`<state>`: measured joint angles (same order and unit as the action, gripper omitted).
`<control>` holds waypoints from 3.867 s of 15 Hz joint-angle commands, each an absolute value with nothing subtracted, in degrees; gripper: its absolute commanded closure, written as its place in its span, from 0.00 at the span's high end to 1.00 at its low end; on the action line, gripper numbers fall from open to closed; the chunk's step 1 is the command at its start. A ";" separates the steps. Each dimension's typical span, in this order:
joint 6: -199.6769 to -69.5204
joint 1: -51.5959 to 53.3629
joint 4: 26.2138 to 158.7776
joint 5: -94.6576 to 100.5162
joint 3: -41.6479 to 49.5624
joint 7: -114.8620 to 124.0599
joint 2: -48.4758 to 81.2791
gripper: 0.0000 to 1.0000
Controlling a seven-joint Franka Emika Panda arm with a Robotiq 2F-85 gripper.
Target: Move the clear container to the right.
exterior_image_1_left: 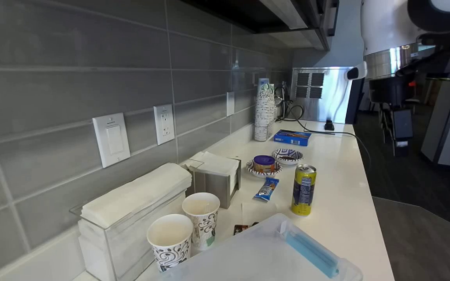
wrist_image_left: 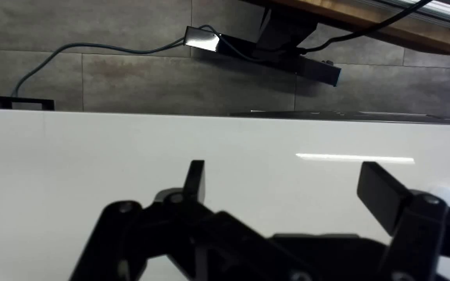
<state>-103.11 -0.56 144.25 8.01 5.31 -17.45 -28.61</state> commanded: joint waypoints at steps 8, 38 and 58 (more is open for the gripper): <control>-120.99 11.61 146.64 0.34 0.15 -29.20 -20.87 1.00; -141.80 13.47 135.35 -23.74 -9.57 -76.19 1.33 0.03; -133.38 12.58 138.23 -15.70 -10.53 -31.70 -0.31 0.03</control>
